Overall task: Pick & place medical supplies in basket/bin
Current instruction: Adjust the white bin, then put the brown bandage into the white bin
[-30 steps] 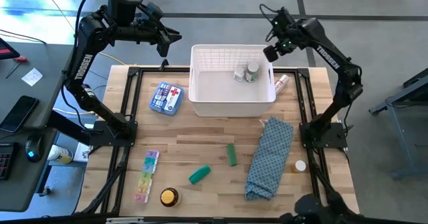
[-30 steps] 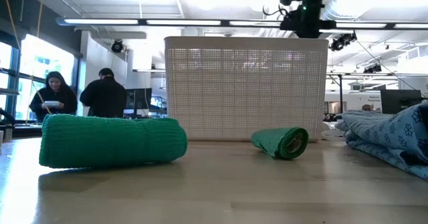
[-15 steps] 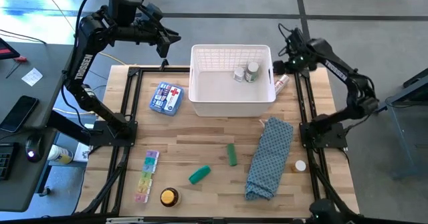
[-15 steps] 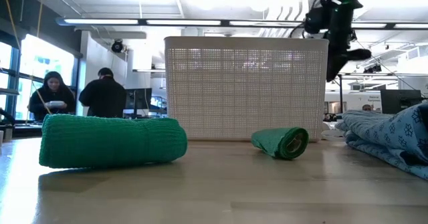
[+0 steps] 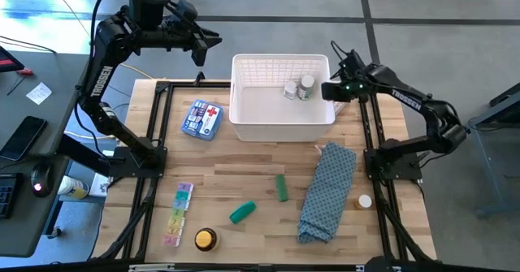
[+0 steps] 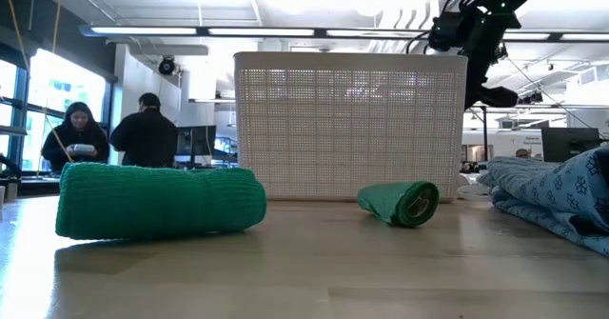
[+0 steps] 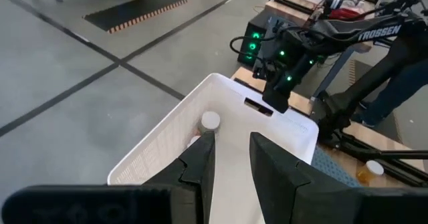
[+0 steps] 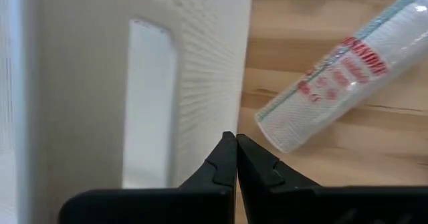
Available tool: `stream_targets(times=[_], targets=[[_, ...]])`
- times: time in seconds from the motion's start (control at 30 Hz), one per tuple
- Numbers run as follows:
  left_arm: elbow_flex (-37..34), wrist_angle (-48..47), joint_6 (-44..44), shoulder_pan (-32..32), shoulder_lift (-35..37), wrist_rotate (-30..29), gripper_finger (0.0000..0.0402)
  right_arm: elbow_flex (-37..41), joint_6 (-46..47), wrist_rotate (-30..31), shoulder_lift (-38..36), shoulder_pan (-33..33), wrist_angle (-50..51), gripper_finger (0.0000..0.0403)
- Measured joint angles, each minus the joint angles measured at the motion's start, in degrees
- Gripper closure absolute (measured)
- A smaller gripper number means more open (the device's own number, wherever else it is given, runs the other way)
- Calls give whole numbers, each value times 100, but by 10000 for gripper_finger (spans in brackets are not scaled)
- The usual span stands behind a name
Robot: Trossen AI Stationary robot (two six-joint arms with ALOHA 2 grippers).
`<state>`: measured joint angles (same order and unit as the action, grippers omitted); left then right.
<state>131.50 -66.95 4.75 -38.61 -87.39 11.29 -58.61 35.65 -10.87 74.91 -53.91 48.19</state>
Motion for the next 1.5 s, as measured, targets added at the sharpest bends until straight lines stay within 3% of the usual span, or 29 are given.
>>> stream_targets(times=[0.77, 1.0, 1.23, 1.4, 1.5], targets=[[0, -23, 26, 0, 0, 2, 273, 0, 475, 212, 200, 419, -944, 402], [0, -101, 28, 0, 0, 75, 273, -2, 314, 458, 166, 208, -475, 395], [0, -214, 134, 0, 0, 107, 273, -17, 329, 907, -221, -65, -421, 346], [0, -215, -13, 0, 0, 107, 273, -26, 359, 645, -571, -352, -560, 295], [0, -208, -161, 0, 0, 104, 273, -28, 543, 895, -728, -471, -374, 274]])
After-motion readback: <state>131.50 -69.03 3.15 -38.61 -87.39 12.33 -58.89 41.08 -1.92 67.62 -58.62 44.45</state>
